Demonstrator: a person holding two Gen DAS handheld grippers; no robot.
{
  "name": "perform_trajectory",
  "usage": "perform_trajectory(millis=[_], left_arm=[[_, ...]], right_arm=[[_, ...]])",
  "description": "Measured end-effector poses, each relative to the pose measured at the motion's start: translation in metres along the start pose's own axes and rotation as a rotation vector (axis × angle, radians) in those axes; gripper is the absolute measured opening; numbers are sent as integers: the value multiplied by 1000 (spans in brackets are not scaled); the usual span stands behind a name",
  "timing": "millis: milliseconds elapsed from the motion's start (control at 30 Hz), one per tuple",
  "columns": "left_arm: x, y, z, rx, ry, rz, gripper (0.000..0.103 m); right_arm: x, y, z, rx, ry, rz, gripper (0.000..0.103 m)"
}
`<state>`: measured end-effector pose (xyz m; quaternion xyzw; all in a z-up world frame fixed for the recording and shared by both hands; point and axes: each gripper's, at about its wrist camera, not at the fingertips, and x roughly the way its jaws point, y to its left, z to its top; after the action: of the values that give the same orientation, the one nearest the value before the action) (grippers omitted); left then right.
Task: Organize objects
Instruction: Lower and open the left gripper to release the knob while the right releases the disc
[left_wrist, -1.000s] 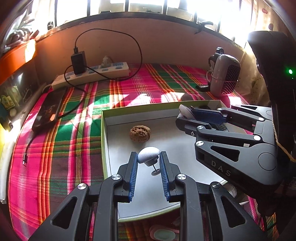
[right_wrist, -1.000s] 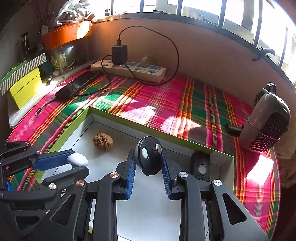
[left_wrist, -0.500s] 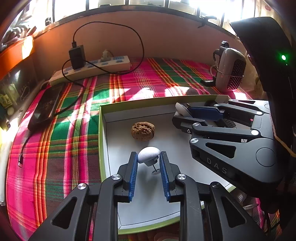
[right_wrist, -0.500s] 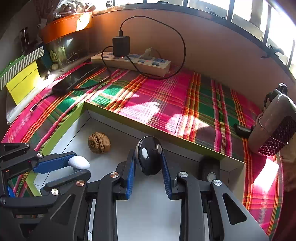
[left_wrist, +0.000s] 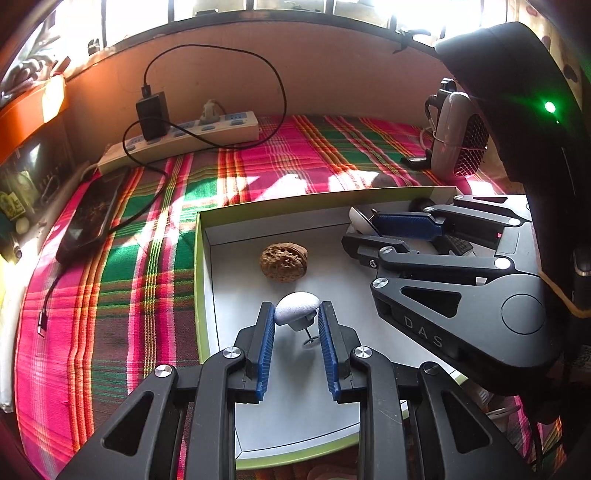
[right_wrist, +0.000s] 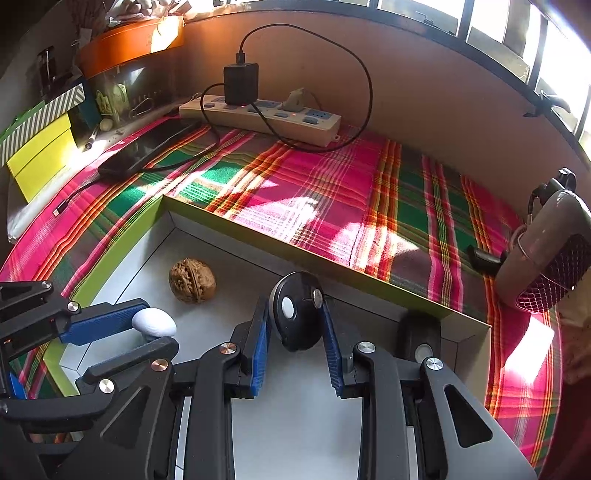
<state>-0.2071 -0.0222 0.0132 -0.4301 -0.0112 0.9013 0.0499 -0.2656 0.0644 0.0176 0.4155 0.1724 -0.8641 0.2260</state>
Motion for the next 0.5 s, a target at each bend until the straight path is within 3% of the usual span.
perform_trajectory(millis=[500], left_arm=[[-1, 0, -2, 13, 2, 13, 23]], right_arm=[[1, -2, 0, 31, 12, 1, 32]])
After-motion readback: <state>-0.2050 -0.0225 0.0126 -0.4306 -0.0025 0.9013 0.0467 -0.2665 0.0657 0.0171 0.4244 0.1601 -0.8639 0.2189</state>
